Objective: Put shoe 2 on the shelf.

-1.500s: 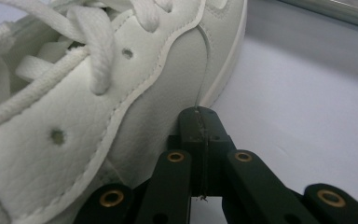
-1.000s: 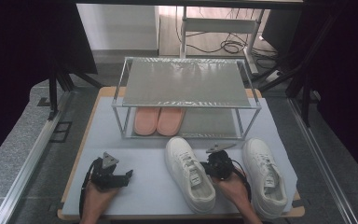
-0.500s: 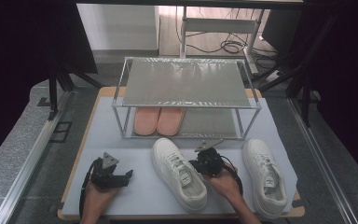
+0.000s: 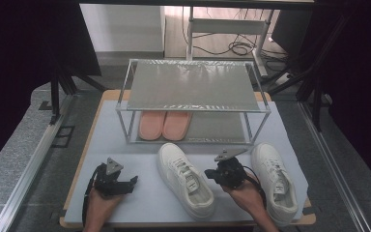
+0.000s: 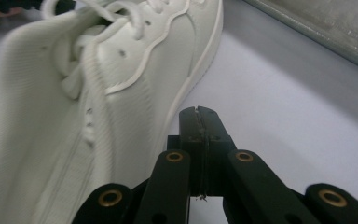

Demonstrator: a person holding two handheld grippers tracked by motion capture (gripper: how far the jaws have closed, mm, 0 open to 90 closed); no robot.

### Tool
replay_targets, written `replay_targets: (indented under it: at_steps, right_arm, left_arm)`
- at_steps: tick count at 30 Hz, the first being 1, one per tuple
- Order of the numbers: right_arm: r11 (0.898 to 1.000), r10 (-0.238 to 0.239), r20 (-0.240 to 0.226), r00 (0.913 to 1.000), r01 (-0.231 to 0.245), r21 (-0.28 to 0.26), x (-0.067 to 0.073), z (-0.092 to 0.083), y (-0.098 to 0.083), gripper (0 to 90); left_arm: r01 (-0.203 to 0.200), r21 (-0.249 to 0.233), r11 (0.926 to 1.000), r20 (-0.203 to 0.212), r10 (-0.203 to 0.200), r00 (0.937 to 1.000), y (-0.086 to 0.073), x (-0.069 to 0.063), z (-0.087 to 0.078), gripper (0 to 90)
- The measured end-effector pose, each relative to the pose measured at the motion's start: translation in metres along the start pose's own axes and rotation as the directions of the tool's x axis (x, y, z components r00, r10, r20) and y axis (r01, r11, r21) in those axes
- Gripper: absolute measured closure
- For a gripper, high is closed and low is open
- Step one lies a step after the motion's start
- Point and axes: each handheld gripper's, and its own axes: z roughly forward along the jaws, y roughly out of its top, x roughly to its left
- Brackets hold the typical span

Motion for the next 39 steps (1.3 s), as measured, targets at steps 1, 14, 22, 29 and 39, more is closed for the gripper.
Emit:
replay_targets:
  at_steps: [1, 14, 22, 29, 39]
  right_arm:
    - [1.0, 0.0, 0.0, 1.0, 0.0, 0.0, 0.0, 0.0, 0.0, 89.9]
    - [1.0, 0.001, -0.067, 0.9977, -0.001, -0.001, 0.017, -0.035, -0.001, 75.5]
    - [0.999, -0.009, -0.081, 0.9966, 0.012, 0.041, 0.022, -0.021, 0.003, 67.0]
    - [0.997, 0.005, -0.095, 0.9955, 0.002, 0.074, 0.021, -0.003, 0.004, 62.5]
    - [0.994, 0.072, -0.142, 0.9872, -0.06, 0.092, 0.013, 0.002, 0.004, 78.1]
  left_arm:
    - [0.0, 0.0, 1.0, 0.0, 0.0, 1.0, 0.0, 0.0, 0.0, 13.8]
    - [-0.005, 0.001, 1.0, -0.001, 0.005, 1.0, 0.0, 0.0, 0.0, 13.8]
    - [-0.005, 0.001, 1.0, -0.002, 0.005, 1.0, 0.0, 0.0, 0.0, 13.8]
    - [-0.005, 0.001, 1.0, -0.002, 0.005, 1.0, 0.0, 0.0, 0.0, 13.8]
    - [0.004, -0.008, 1.0, -0.003, -0.004, 1.0, 0.0, -0.001, 0.0, 13.9]
